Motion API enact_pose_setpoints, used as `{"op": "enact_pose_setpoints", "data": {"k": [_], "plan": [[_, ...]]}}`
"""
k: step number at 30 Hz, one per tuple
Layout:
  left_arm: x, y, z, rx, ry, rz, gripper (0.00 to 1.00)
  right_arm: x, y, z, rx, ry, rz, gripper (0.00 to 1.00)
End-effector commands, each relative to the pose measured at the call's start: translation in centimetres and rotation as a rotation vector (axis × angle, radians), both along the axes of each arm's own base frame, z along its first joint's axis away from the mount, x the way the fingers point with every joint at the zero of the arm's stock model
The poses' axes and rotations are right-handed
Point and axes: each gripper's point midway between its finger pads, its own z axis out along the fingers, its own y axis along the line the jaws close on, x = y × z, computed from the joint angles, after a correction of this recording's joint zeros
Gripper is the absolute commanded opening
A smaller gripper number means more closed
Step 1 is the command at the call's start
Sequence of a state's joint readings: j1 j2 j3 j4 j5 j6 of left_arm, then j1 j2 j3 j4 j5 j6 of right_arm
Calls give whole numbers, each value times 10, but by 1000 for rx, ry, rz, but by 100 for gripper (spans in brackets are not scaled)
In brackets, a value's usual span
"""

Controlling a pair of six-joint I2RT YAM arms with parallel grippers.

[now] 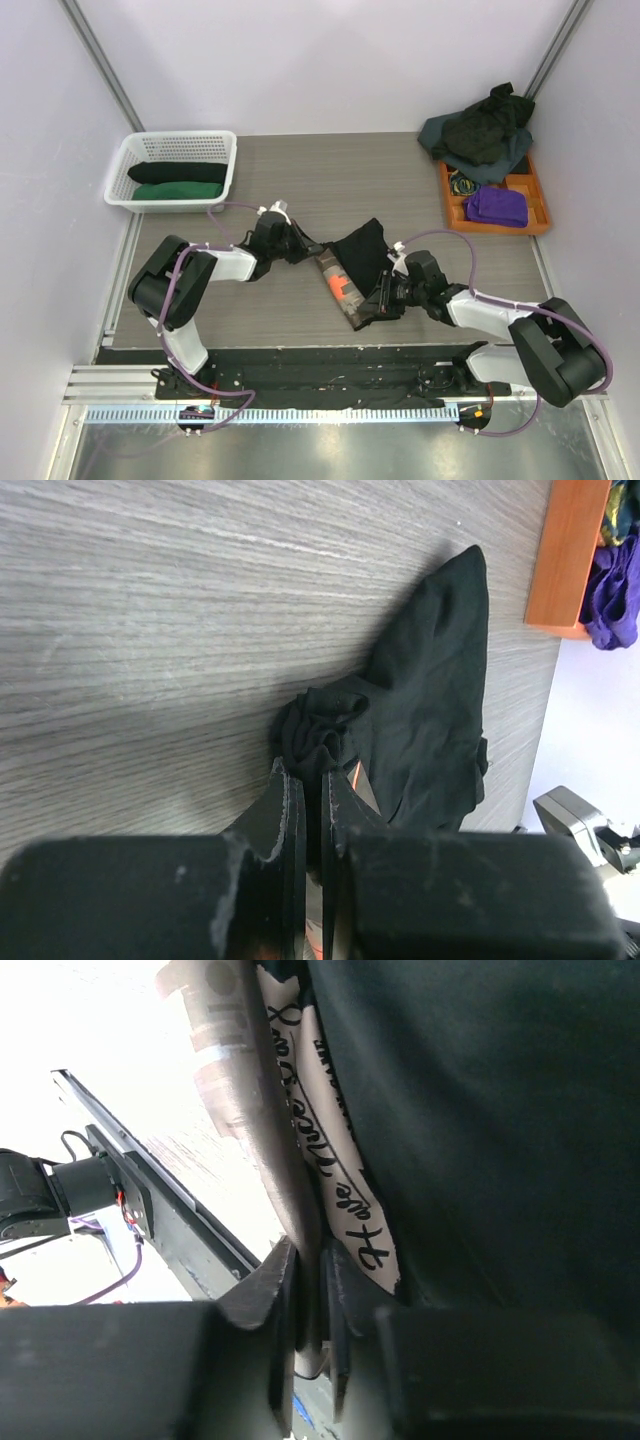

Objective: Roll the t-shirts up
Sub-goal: Roll the T-shirt to the center of the board.

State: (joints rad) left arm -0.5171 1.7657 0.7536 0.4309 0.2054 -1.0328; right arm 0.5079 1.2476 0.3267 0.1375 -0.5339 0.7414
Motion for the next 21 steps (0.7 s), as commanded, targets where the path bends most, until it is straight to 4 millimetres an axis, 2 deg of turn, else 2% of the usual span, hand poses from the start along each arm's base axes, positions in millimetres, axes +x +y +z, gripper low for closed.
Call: {"op": "enact_pose_setpoints", "data": {"k": [1,4,6,8,9,10,12,13,15,16,18,19,20,21], "plan": [[25,3,27,11,-104,37,0,-24,-17,-34,-91,106,-1,14],[25,2,28,10,-105,36,0,-25,-22,-48,-133,138,-12,13],[26,3,29,16,-101,39,0,-19,-24,-49,-153,126,-28,31],[25,3,29,31,-94,34,0,-18,-27,-48,-183,125,-34,44],[26,4,30,34,-96,36,0,-10,-28,-43,-202,88,-37,47],[27,4,33,35,-102,39,0,-13,-33,-40,-228,97,-40,48],[27,5,33,44,-103,41,0,-3,-36,-29,-261,48,-52,50],[29,5,36,44,-108,41,0,-6,-42,-27,-288,60,-56,50],[28,4,36,52,-104,33,0,4,-42,-8,-291,3,-69,58],[29,4,36,54,-104,33,0,2,-50,-6,-331,-1,-78,63],[28,3,36,53,-103,29,0,12,-50,18,-321,-68,-95,65],[28,3,35,54,-101,29,0,11,-56,21,-356,-70,-102,67],[28,2,36,54,-102,26,0,15,-56,33,-345,-106,-113,69],[28,1,36,54,-105,23,0,17,-50,43,-325,-132,-104,76]]}}
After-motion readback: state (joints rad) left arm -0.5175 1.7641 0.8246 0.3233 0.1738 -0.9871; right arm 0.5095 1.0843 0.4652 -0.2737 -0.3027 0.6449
